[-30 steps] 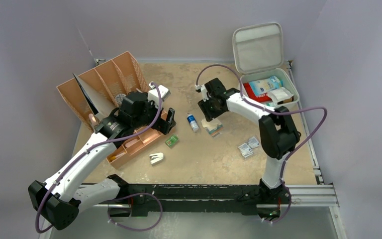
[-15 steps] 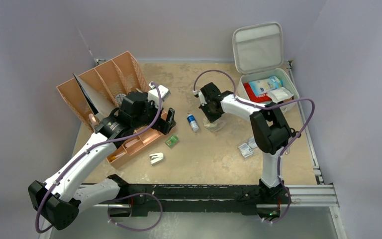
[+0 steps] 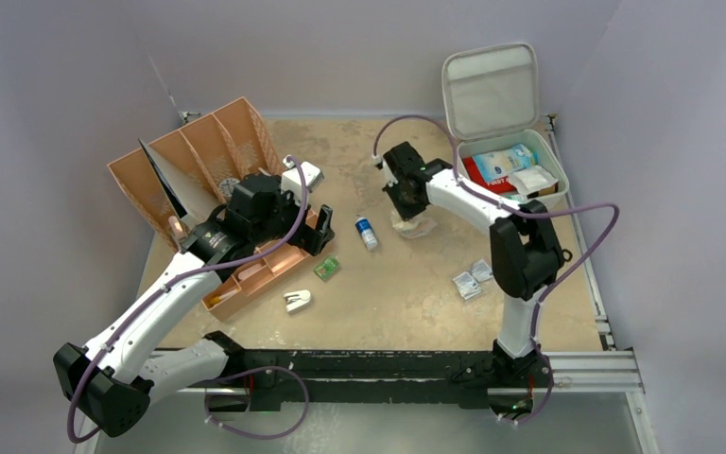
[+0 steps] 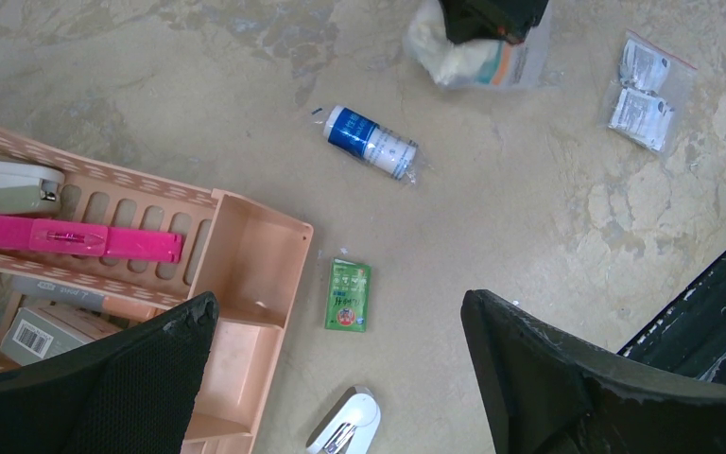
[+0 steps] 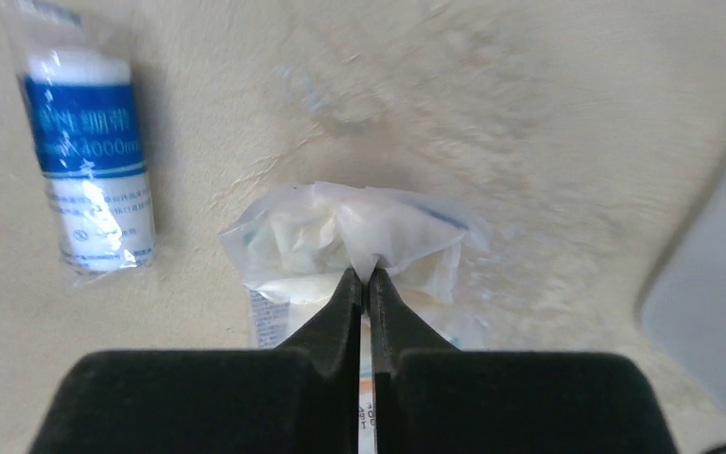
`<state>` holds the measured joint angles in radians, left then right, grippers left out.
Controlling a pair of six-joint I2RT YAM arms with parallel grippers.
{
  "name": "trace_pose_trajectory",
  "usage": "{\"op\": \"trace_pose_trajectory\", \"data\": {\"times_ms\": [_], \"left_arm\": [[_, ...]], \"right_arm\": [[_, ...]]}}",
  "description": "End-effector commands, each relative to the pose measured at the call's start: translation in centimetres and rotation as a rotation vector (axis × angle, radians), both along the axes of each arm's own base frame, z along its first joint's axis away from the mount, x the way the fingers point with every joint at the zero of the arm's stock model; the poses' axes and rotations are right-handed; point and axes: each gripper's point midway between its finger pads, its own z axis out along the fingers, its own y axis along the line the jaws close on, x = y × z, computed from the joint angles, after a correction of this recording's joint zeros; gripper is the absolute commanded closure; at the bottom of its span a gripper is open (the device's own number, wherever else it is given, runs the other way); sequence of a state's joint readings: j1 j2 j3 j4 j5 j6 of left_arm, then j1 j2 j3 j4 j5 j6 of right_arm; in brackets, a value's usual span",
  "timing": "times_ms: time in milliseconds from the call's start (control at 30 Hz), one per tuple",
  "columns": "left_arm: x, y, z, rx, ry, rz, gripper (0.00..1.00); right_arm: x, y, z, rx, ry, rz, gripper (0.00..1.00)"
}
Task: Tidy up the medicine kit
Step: Pick up the medical item at the center of the board, then place the medical item at the medicine box.
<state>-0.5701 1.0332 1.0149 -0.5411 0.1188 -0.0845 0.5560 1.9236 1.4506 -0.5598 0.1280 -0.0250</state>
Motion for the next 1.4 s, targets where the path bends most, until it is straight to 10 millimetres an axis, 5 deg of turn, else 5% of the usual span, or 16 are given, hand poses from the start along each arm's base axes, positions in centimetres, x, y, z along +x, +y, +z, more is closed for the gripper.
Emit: {"op": "trace_pose_trajectory", "data": {"times_ms": [0, 400, 900, 1367], "left_arm": [[0.1, -0.2, 0.8, -0.012, -0.036, -0.014, 0.01], [0.1, -0.1, 0.8, -0.008, -0.037, -0.011, 0.01], [0.2, -0.1, 0.7, -0.003, -0.037, -0.009, 0.01], [0.2, 0.0, 0.8, -0.001, -0.044, -0.007, 0.01]], "right_arm": [[3.0, -2.9, 7.9, -0.008, -0.184, -0.223, 1.00], [8.4, -12.1, 14.1, 0.148, -0.411, -0.736, 1.00], [14.8, -20.8, 14.4, 0.051, -0.619, -1.250, 1.00], [8.5, -27.0, 9.4, -0.148, -0.561, -1.775, 1.00]]}}
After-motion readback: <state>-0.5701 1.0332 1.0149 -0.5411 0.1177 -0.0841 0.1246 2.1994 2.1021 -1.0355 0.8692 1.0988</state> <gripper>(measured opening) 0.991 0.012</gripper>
